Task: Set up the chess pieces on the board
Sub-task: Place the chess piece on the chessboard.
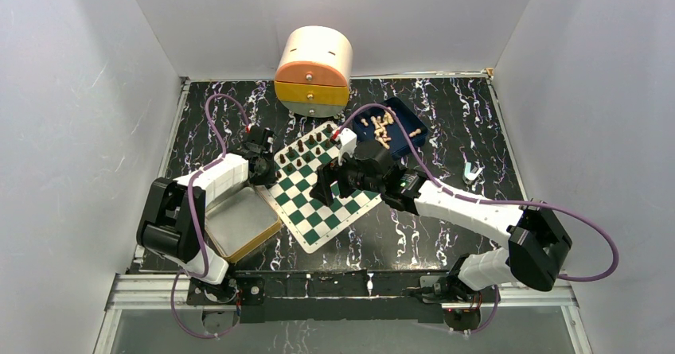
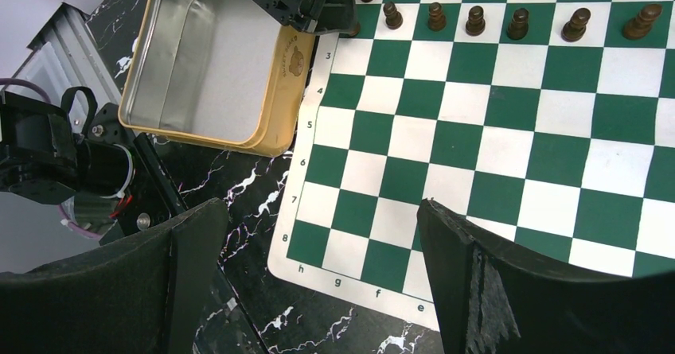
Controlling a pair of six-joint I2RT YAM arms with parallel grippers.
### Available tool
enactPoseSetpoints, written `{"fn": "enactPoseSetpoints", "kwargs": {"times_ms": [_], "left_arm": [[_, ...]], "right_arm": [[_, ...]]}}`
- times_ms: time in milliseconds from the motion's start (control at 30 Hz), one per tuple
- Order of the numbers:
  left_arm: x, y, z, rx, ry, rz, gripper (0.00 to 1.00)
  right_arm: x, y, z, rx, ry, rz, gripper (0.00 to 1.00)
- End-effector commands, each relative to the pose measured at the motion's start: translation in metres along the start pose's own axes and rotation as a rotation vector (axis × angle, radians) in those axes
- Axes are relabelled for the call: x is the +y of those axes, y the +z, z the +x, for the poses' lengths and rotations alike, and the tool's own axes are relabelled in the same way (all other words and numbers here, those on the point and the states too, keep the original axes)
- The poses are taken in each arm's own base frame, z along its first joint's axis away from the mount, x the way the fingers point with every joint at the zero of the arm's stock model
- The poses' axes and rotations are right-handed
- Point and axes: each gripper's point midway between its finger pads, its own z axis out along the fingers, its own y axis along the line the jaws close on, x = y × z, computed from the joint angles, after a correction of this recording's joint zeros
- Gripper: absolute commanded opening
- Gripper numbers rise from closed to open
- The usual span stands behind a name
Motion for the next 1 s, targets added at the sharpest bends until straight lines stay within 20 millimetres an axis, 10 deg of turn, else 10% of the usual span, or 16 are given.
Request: {"fn": "enactPoseSetpoints", "kwargs": {"times_ms": [0, 967], "left_arm": [[0.0090, -0.0027, -0.0058, -0.026, 0.008, -0.038, 0.10], [0.0091, 0.0065, -0.0028, -0.022, 0.020, -0.037, 0.20]], "right_arm": [[0.0053, -0.0008, -0.0221, -0.083, -0.022, -0.020, 0.99], [0.0056, -0.0024, -0.0249, -0.093, -0.025, -0.021, 0.99]]}}
